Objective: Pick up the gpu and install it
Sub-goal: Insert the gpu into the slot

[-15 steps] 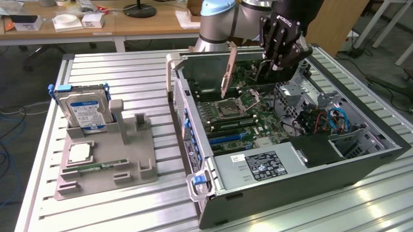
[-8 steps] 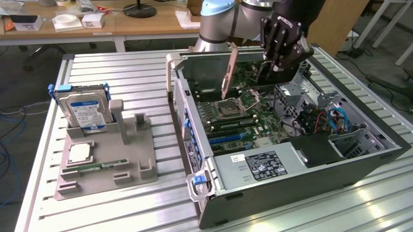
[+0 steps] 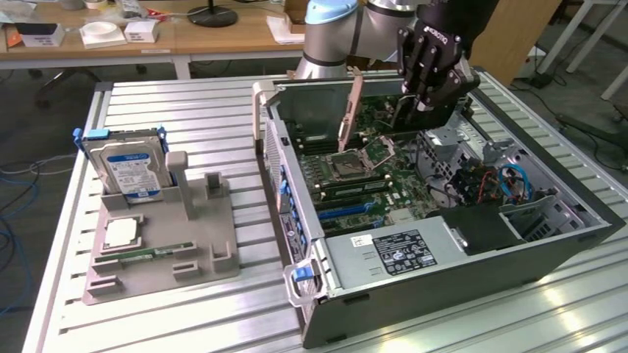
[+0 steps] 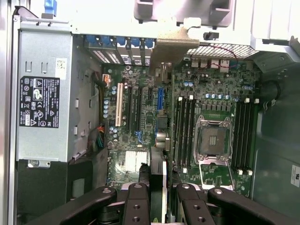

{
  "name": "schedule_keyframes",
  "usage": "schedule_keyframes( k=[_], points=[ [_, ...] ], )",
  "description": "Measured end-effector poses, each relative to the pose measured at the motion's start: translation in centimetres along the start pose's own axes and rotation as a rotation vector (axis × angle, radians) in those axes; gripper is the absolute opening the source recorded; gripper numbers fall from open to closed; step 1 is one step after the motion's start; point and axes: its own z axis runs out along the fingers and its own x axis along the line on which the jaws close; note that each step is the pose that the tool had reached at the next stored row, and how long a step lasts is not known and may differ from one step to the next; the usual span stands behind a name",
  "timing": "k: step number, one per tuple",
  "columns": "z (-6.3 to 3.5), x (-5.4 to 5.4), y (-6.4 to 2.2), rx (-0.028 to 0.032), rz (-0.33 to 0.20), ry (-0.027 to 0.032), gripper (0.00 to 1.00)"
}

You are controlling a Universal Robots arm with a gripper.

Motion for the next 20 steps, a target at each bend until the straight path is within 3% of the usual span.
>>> schedule_keyframes(
  k=[20],
  points=[
    [0.19,0.06,-0.01,0.0000,0.004,0.0010,0.27]
  ],
)
